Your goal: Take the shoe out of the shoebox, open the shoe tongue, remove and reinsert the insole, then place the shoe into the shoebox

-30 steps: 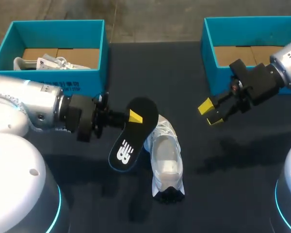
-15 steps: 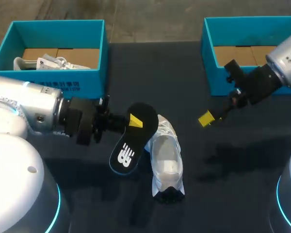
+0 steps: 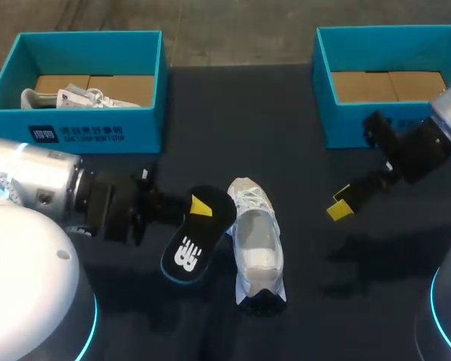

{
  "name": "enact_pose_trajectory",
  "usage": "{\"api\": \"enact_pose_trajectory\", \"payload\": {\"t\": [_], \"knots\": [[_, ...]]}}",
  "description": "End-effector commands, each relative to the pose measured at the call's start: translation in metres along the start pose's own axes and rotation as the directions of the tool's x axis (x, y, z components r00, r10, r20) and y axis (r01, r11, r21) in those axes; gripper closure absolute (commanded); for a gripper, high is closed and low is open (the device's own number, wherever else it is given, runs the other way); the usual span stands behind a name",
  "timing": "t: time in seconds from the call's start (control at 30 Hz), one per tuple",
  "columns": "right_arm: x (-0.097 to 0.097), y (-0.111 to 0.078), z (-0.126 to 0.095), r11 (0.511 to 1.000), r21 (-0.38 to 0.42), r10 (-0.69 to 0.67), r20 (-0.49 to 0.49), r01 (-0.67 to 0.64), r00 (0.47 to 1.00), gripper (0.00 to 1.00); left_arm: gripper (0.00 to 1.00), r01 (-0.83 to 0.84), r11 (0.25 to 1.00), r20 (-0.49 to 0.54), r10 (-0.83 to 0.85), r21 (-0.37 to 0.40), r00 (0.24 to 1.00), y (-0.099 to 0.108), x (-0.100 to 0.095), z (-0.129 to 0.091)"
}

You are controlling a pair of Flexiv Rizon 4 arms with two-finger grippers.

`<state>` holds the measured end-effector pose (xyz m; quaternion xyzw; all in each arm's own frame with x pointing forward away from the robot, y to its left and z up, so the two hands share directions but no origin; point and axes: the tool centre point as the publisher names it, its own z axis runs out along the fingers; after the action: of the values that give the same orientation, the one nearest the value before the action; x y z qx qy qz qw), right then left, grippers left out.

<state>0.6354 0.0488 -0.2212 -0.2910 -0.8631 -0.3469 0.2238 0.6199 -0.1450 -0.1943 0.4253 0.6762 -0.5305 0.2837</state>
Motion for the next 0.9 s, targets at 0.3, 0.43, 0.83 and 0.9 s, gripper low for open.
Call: {"api": "enact_pose_trajectory", "payload": {"t": [0.3,0.43,0.83,0.9], "knots": [[-0.002,0.002,0.007,0.993,0.066,-0.099,0.062,0.095,0.993,0.0,1.0,0.061,0.998,0.02,-0.061,0.022,0.998,-0.005,0.0,0.007],[-0.003,-0.006,0.014,0.978,0.091,-0.197,0.11,0.188,0.974,0.0,1.0,0.14,0.989,0.042,-0.141,0.043,0.989,-0.011,-0.003,0.009],[-0.005,-0.047,0.033,0.929,0.12,-0.367,0.2,0.349,0.909,0.0,1.0,0.333,0.938,0.0,-0.335,0.098,0.942,-0.036,0.009,0.015],[-0.004,-0.052,0.035,0.921,0.12,-0.389,0.227,0.371,0.893,0.0,1.0,0.347,0.933,-0.011,-0.348,0.1,0.938,-0.038,0.013,0.017]]}}
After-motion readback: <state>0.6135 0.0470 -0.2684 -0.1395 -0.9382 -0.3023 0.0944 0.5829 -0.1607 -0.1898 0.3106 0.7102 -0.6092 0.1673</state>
